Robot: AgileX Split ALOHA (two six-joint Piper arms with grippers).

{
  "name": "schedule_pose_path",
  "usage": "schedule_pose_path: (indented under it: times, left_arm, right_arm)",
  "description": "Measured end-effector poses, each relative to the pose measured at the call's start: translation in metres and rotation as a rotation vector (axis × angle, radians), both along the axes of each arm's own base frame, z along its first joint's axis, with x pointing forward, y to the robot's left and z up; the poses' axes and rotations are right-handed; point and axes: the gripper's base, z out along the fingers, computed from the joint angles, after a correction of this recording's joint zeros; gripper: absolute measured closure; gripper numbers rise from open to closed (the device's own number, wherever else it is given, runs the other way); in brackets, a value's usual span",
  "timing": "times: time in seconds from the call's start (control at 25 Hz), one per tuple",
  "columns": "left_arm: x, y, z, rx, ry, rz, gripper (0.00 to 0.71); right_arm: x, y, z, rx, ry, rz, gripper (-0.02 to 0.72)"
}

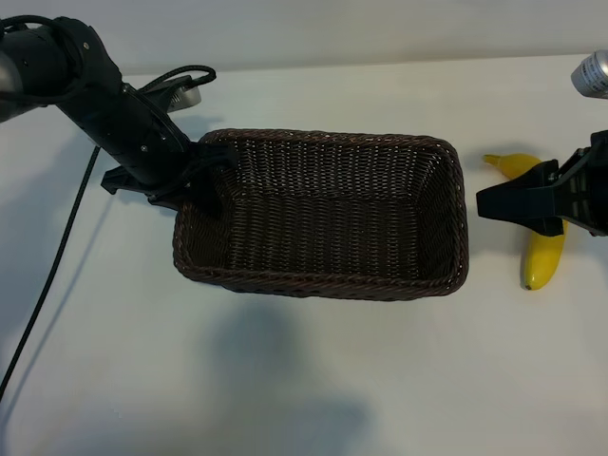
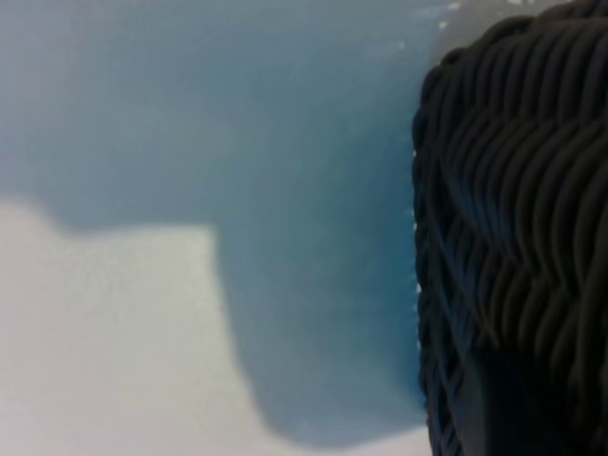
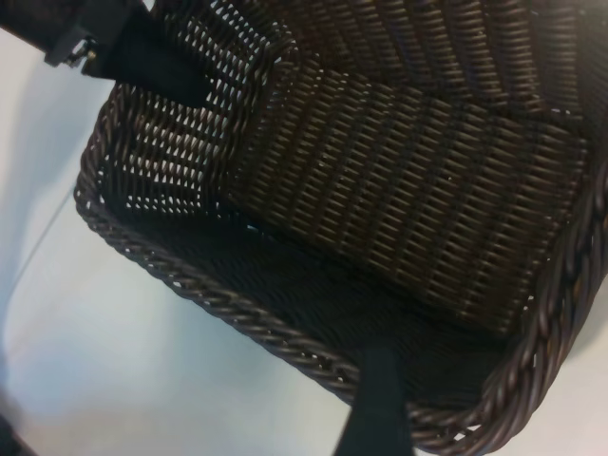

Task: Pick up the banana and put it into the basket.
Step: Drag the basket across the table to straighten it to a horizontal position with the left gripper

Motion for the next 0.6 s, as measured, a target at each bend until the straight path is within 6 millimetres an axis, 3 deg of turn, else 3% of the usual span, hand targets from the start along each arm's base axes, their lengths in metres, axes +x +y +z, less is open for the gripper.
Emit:
schedule_pose_path:
  times: [0.28, 0.4, 0.6]
  left_arm:
    - [-0.001, 0.001, 0.002, 0.011, -0.002, -0.010, 0.220]
    - [-0.003, 0.006, 0.013, 0.065, -0.028, -0.017, 0.184]
    - [-0.006, 0.016, 0.047, 0.101, -0.080, -0.035, 0.183]
  right_arm:
    - [0.000, 0.000, 0.000, 0.000, 0.000, 0.000, 0.109]
    - [0.000, 0.000, 0.000, 0.000, 0.000, 0.000, 0.109]
    - [0.000, 0.000, 0.000, 0.000, 0.000, 0.000, 0.109]
